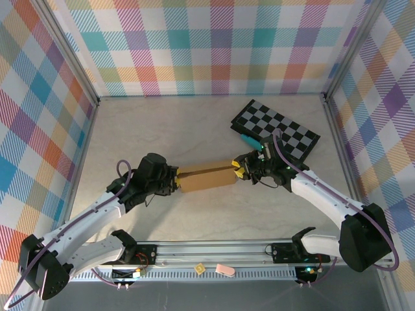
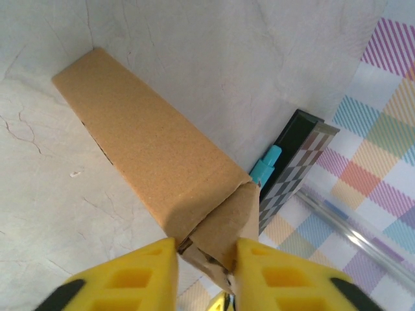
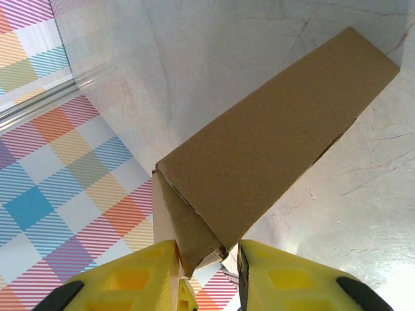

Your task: Fold the paper box

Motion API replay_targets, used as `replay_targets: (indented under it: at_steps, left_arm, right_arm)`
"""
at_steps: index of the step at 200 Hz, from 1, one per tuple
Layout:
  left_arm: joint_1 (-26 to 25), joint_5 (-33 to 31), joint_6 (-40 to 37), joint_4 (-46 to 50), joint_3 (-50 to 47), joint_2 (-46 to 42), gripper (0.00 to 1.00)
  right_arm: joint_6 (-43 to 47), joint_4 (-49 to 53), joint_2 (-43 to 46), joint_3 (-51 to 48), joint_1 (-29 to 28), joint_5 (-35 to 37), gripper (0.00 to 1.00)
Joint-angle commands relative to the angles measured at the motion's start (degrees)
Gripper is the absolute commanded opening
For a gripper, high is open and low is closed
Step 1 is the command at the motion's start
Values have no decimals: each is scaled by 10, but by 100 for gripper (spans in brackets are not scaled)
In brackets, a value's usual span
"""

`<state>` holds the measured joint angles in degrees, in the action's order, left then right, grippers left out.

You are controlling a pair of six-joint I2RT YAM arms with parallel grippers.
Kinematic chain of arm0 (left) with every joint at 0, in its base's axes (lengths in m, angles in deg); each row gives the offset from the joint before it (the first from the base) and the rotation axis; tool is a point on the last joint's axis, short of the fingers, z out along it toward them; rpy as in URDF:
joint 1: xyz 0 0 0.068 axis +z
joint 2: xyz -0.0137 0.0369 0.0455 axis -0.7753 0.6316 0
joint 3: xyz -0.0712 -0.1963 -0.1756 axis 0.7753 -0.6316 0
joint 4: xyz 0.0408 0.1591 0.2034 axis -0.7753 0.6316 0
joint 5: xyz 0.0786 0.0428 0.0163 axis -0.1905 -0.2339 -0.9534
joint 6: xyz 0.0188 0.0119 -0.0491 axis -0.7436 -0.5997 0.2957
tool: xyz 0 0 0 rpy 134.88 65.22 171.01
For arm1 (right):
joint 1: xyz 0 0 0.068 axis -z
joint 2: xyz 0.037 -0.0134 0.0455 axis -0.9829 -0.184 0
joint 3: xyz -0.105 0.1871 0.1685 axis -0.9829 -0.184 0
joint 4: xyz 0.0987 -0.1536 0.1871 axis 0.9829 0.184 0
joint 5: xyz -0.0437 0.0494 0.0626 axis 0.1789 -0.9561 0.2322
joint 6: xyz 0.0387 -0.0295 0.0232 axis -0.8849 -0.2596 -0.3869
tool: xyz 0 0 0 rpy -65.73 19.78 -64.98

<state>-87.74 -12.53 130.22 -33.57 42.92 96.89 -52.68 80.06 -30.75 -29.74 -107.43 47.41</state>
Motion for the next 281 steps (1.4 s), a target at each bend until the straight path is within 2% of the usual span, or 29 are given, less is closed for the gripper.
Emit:
replay_targets:
  at_steps: [1, 173, 180, 205, 218, 260, 281]
  left_arm:
    - [-3, -19, -6, 28, -10, -12, 22]
    - [-3, 26, -56, 70, -55, 1, 22]
    - [-2, 24, -57, 71, -55, -1, 21]
    - [-3, 24, -60, 74, -57, -2, 6]
    - [-3, 24, -61, 74, -59, -1, 4]
    - [-2, 28, -61, 71, -59, -1, 6]
    - [-2, 29, -66, 66, -57, -1, 12]
  right_arm:
    - [13, 59, -17, -3, 10, 24, 28]
    - [41, 131, -70, 17, 11, 31, 19]
    - [42, 134, -73, 18, 11, 31, 18]
    - [41, 141, -75, 17, 11, 31, 15]
    - [41, 145, -76, 18, 12, 31, 14]
    - [44, 155, -88, 29, 12, 27, 12]
    - [51, 163, -98, 39, 11, 24, 10]
